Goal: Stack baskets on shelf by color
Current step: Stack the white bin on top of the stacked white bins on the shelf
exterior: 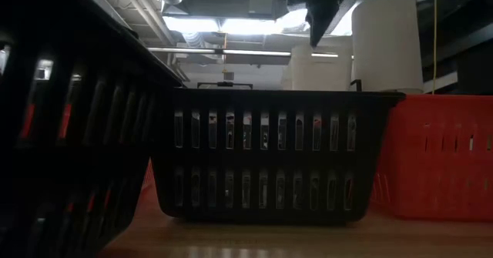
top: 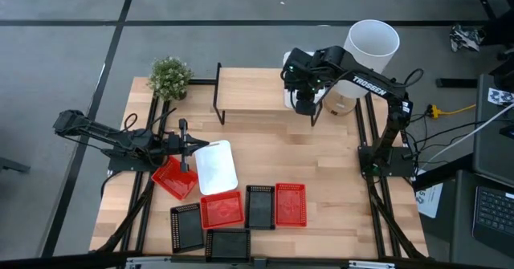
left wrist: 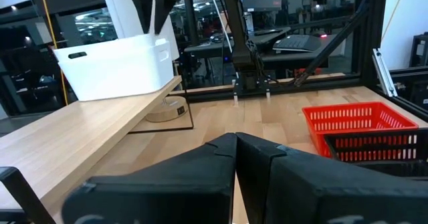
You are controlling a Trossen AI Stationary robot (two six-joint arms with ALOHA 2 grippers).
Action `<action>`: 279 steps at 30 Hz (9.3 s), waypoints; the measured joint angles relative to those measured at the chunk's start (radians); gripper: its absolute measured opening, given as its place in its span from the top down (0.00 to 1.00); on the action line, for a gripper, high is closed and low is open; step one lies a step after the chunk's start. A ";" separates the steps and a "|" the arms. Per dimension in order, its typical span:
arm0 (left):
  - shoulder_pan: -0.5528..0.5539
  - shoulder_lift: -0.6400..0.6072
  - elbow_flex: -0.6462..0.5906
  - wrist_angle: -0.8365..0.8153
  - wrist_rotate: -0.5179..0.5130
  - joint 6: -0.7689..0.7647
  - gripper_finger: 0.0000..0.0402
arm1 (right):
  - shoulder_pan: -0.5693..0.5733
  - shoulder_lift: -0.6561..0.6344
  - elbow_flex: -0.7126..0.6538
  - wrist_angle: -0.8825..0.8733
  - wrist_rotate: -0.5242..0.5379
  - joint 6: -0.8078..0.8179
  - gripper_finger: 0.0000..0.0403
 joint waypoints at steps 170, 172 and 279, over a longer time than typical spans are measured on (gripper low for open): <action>0.612 1.245 1.612 -0.900 0.515 0.293 1.00 | 0.862 -0.079 0.150 -0.058 0.237 0.975 0.72; 0.613 1.212 1.612 -0.969 0.485 0.292 1.00 | 0.875 -0.079 0.150 -0.058 0.261 0.975 0.72; 0.627 1.430 1.614 -0.862 0.415 0.280 0.85 | 1.058 -0.080 0.150 0.011 1.094 0.774 0.72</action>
